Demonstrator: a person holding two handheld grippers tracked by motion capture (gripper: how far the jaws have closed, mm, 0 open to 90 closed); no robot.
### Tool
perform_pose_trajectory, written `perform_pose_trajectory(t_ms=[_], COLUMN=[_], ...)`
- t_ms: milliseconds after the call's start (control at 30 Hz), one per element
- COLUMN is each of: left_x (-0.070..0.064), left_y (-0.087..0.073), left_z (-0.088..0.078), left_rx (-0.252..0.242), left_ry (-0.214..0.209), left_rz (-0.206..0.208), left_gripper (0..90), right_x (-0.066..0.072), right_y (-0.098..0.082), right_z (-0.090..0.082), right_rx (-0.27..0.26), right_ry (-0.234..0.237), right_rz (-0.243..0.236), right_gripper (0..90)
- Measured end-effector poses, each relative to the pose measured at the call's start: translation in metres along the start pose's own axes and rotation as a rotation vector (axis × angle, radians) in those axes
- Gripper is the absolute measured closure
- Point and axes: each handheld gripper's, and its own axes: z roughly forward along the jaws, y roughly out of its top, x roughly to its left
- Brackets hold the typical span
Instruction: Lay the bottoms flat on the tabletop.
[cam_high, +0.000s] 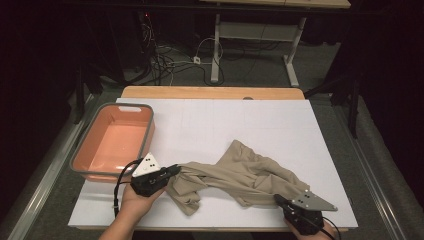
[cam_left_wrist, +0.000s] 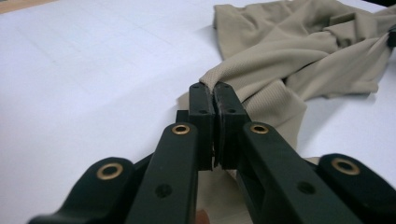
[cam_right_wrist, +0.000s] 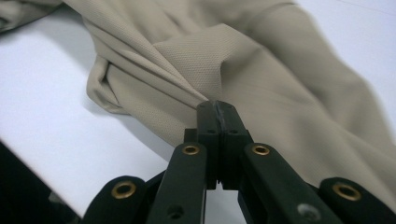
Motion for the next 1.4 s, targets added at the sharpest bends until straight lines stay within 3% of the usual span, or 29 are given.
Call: perform_pose_trajectory(t_ms=[167, 267, 400, 467, 533, 633, 767, 833, 933, 1033, 1067, 1100, 1133, 1167, 1200, 1267, 1333, 1400], left_x=[-0.001, -0.005, -0.001, -0.001, -0.006, -0.018, -0.022, -0.02, -0.015, -0.014, -0.017, -0.019, -0.02, -0.024, -0.028, -0.031, -0.032, -0.028], left_y=[0.001, -0.001, -0.015, -0.015, -0.003, 0.03, 0.076, 0.088, 0.09, 0.08, 0.077, 0.076, 0.075, 0.074, 0.072, 0.067, 0.061, 0.051], left_z=[-0.004, -0.005, -0.007, -0.002, 0.005, 0.021, 0.062, 0.091, 0.135, 0.164, 0.168, 0.168, 0.167, 0.166, 0.163, 0.154, 0.138, 0.116], left_rx=[0.006, 0.044, 0.114, 0.136, 0.116, 0.066, 0.063, 0.115, 0.255, 0.368, 0.377, 0.368, 0.371, 0.373, 0.363, 0.33, 0.288, 0.239], left_ry=[-0.013, -0.001, 0.006, -0.018, -0.049, -0.052, -0.064, -0.067, -0.068, -0.137, -0.155, -0.157, -0.192, -0.183, -0.163, -0.174, -0.158, -0.135], left_rz=[-0.013, 0.019, -0.002, 0.0, 0.004, 0.029, 0.044, 0.042, 0.043, 0.02, 0.029, 0.057, 0.057, 0.084, 0.122, 0.109, 0.118, 0.091], left_gripper=[85.7, 85.6, 85.6, 85.0, 72.6, 48.7, 39.6, 40.6, 44.5, 50.4, 54.8, 57.1, 67.8, 80.6, 85.8, 86.9, 87.0, 87.0], right_x=[-0.022, -0.032, -0.047, -0.053, -0.055, -0.052, -0.046, -0.045, -0.043, -0.044, -0.044, -0.045, -0.045, -0.046, -0.046, -0.047, -0.047, -0.046], right_y=[-0.005, -0.013, -0.034, -0.042, -0.045, -0.041, -0.035, -0.033, -0.032, -0.033, -0.033, -0.034, -0.034, -0.034, -0.034, -0.034, -0.034, -0.033], right_z=[-0.019, -0.032, -0.049, -0.052, -0.05, -0.047, -0.045, -0.044, -0.043, -0.041, -0.041, -0.04, -0.04, -0.04, -0.04, -0.039, -0.039, -0.039], right_rx=[-0.018, 0.023, 0.027, 0.013, 0.008, -0.005, -0.016, -0.018, -0.021, -0.016, -0.016, -0.017, -0.017, -0.016, -0.018, -0.015, -0.018, -0.021], right_ry=[-0.049, -0.1, -0.142, -0.137, -0.113, -0.094, -0.076, -0.075, -0.069, -0.067, -0.066, -0.064, -0.064, -0.064, -0.063, -0.063, -0.063, -0.063], right_rz=[0.05, 0.019, 0.072, 0.119, 0.144, 0.136, 0.122, 0.112, 0.112, 0.113, 0.112, 0.111, 0.112, 0.114, 0.115, 0.117, 0.116, 0.111], right_gripper=[90.0, 90.0, 90.0, 90.0, 85.9, 78.4, 74.5, 74.2, 74.0, 74.0, 74.0, 74.1, 74.0, 74.0, 74.0, 74.0, 73.8, 73.8])
